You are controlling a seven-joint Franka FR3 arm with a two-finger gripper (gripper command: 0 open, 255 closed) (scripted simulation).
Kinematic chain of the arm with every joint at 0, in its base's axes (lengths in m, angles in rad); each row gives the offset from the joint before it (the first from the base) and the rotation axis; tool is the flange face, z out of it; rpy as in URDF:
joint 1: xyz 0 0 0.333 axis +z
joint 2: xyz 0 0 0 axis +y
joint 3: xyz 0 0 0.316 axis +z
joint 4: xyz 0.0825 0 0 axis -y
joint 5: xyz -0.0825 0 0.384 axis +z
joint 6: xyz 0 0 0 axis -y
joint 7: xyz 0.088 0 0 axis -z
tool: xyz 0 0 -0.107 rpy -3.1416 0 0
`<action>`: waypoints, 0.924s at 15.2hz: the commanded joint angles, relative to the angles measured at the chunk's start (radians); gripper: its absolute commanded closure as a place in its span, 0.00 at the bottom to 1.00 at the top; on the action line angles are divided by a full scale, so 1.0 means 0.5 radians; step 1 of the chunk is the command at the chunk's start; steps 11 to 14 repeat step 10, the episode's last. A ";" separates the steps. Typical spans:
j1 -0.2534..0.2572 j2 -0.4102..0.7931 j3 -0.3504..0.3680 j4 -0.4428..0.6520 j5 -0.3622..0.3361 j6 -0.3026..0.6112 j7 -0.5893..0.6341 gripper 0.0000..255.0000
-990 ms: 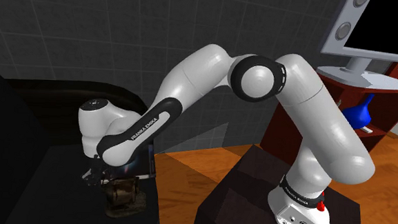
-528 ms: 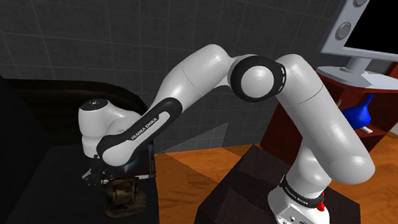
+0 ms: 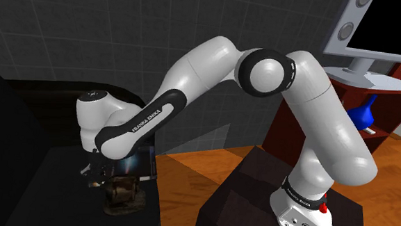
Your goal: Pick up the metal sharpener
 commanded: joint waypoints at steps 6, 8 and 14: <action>-0.023 -0.134 0.032 -0.027 0.032 -0.105 -0.016 1.00; -0.029 -0.168 0.040 -0.027 0.041 -0.138 -0.021 1.00; -0.029 -0.170 0.041 -0.027 0.042 -0.141 -0.022 1.00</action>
